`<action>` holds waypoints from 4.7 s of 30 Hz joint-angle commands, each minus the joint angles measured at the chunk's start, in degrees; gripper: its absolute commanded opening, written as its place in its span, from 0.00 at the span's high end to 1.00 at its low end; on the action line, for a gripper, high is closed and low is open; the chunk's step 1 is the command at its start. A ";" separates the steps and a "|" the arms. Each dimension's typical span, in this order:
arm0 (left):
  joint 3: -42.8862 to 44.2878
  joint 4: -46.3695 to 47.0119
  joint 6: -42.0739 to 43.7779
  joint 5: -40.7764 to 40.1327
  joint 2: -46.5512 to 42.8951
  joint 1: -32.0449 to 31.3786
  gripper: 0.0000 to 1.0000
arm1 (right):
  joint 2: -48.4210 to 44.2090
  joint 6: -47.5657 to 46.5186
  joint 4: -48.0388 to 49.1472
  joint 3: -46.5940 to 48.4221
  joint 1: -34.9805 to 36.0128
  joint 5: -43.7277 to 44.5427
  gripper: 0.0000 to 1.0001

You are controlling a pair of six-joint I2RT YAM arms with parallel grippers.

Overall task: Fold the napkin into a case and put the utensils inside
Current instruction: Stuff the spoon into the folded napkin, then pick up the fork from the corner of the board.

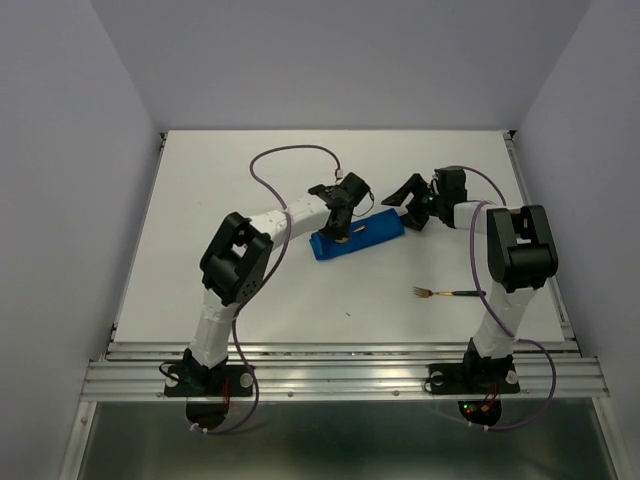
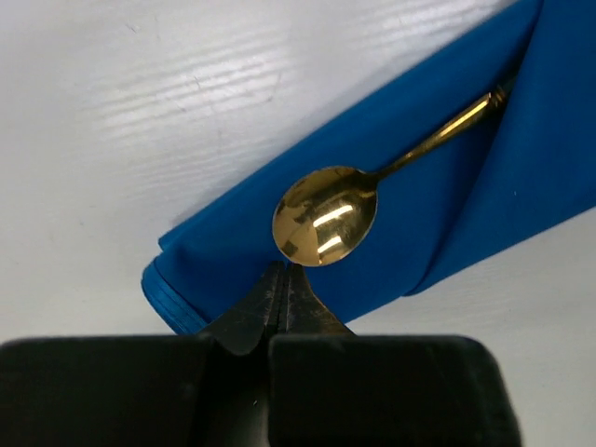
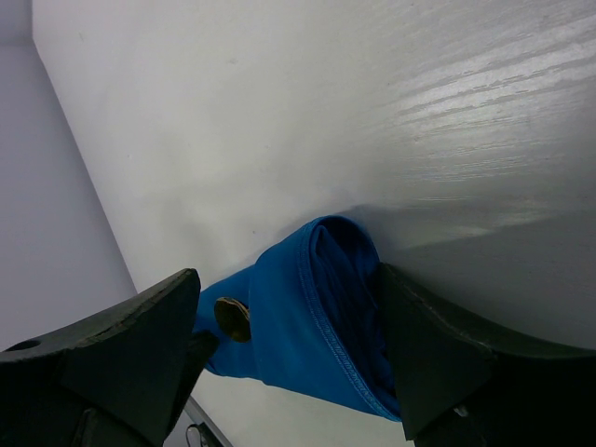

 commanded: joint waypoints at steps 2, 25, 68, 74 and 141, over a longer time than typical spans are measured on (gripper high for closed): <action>-6.61 5.98 -0.81 8.34 -7.65 0.02 1.00 | -0.61 -1.45 -1.80 -1.22 0.34 0.46 0.18; -3.27 1.51 1.04 2.46 -4.40 0.64 1.00 | 0.27 -1.36 -1.97 -0.95 0.34 0.46 0.18; -9.61 4.23 1.57 4.31 -5.55 -1.30 1.00 | 0.62 -1.36 -1.89 -0.34 0.34 -0.24 0.18; -6.62 2.47 2.10 2.82 -2.38 -1.21 1.00 | 0.54 -1.36 -1.89 -0.42 0.34 -0.24 0.19; -9.17 8.10 5.08 2.99 -22.77 0.37 0.79 | -51.86 14.80 -50.49 -28.37 0.34 42.57 0.18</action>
